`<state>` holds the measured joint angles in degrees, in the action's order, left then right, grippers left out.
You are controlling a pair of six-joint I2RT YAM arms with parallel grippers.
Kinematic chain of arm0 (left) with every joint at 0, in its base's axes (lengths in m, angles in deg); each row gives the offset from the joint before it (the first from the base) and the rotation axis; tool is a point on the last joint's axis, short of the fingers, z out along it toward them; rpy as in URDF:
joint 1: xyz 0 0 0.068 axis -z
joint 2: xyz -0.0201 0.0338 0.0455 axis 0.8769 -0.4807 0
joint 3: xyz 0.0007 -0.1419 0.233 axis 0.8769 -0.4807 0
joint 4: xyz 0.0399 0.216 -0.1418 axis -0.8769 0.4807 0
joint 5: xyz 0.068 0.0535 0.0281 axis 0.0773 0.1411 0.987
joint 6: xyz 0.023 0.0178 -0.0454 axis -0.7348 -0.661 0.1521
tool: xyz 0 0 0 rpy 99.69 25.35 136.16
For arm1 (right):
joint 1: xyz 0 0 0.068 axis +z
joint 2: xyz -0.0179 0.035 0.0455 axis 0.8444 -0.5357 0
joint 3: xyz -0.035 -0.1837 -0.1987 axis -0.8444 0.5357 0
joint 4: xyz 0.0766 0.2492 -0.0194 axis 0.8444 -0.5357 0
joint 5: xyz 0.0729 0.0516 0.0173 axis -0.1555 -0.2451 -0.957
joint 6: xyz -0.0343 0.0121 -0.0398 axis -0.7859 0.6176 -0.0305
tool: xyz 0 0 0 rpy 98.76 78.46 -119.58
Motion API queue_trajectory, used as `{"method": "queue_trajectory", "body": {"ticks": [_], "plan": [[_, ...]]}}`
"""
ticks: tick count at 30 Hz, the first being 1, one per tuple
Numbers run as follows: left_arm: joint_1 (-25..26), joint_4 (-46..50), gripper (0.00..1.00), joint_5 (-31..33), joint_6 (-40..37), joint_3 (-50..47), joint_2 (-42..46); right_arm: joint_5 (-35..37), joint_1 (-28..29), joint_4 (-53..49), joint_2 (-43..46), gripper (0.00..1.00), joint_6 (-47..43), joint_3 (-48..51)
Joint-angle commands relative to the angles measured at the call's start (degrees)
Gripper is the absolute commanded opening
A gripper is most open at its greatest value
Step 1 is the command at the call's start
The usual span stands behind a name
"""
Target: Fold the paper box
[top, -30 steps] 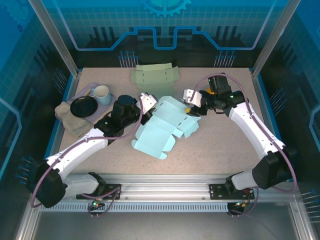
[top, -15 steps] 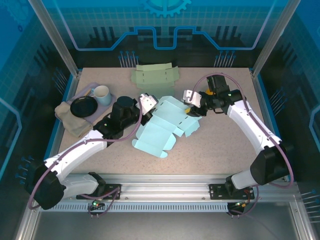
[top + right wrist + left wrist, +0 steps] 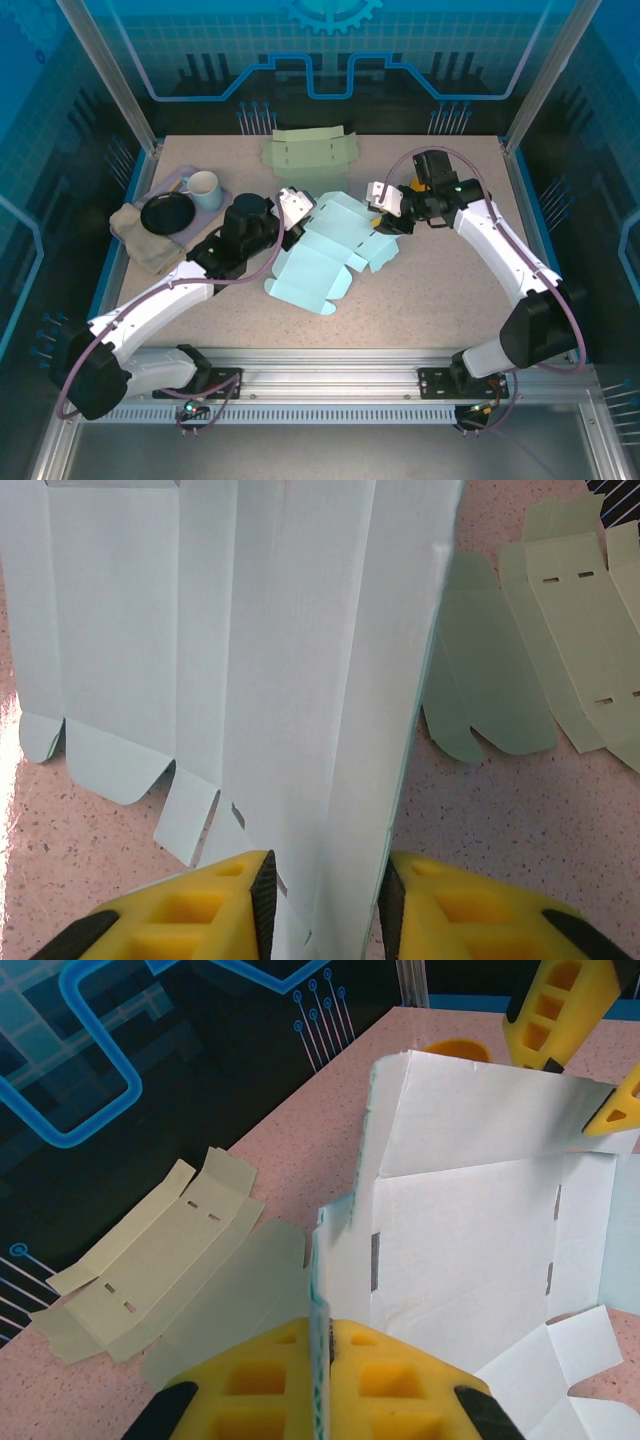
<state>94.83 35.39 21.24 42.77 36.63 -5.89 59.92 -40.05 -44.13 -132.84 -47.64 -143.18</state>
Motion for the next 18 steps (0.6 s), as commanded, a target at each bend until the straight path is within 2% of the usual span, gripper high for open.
{"method": "queue_trajectory", "body": {"ticks": [1,18], "plan": [[0.4,-2.1,0.0,0.9,-1.3,-0.5,1.6,-0.7,-0.9,-1.7,-0.5,0.34,-0.7,-0.2],[1.1,-1.7,0.0,1.7,-2.4,-0.6,2.5,-0.8,-0.9,-1.2,0.6,0.28,-0.6,1.2]]}}
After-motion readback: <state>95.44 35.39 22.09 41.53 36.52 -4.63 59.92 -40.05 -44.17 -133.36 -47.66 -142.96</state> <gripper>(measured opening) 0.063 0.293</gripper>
